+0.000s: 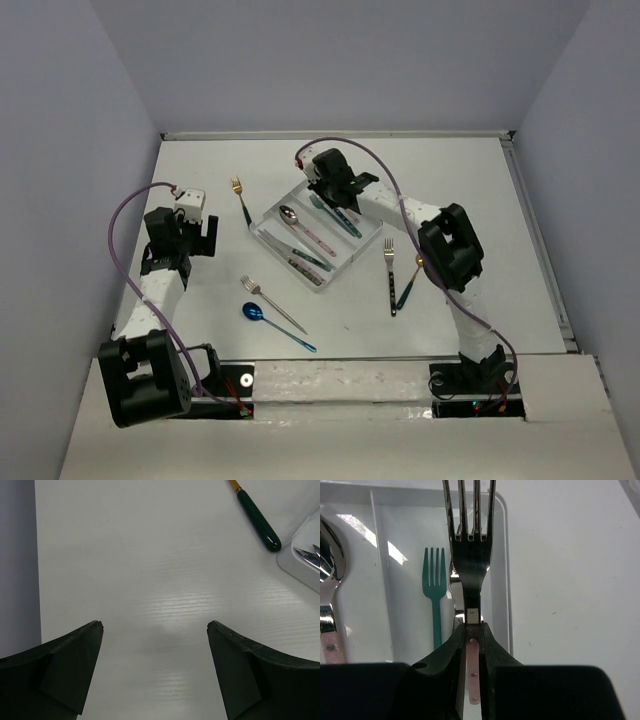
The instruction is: Sort the eating utensils into containers
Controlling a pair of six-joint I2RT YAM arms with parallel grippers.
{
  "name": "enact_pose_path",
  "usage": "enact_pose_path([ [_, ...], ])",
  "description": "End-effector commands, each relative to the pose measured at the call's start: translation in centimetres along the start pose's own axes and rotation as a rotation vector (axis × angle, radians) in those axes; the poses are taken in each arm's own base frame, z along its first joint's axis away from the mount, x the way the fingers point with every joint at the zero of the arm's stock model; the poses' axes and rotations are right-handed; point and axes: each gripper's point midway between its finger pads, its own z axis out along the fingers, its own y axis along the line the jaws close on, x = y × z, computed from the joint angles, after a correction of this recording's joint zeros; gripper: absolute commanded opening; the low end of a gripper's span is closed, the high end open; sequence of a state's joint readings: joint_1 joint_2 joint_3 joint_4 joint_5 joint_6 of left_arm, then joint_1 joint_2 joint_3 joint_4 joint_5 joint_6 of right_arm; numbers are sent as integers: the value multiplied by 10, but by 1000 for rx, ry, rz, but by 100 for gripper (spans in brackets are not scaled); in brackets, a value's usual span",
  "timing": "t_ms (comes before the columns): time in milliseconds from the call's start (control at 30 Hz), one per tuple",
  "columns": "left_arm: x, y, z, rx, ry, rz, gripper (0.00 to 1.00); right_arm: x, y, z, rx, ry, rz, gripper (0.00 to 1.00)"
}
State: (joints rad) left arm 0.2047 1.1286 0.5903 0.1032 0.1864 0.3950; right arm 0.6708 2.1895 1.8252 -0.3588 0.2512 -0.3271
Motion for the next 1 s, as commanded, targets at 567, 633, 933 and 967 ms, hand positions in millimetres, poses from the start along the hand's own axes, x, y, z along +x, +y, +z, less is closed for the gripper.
enact_pose_path([
  [567, -17, 10, -3, -41, -65, 4, 99, 8, -18, -95, 53, -11, 225, 71],
  [633, -17, 10, -4, -43, -67, 2, 99, 43, -13, -109, 55, 82, 300, 72],
  [933, -18, 9, -5, -40, -73, 5, 99, 171, 15, -146, 103, 367, 594, 71],
  [967, -18, 9, -6, -39, -75, 5, 99, 182, 22, -149, 91, 387, 608, 71],
])
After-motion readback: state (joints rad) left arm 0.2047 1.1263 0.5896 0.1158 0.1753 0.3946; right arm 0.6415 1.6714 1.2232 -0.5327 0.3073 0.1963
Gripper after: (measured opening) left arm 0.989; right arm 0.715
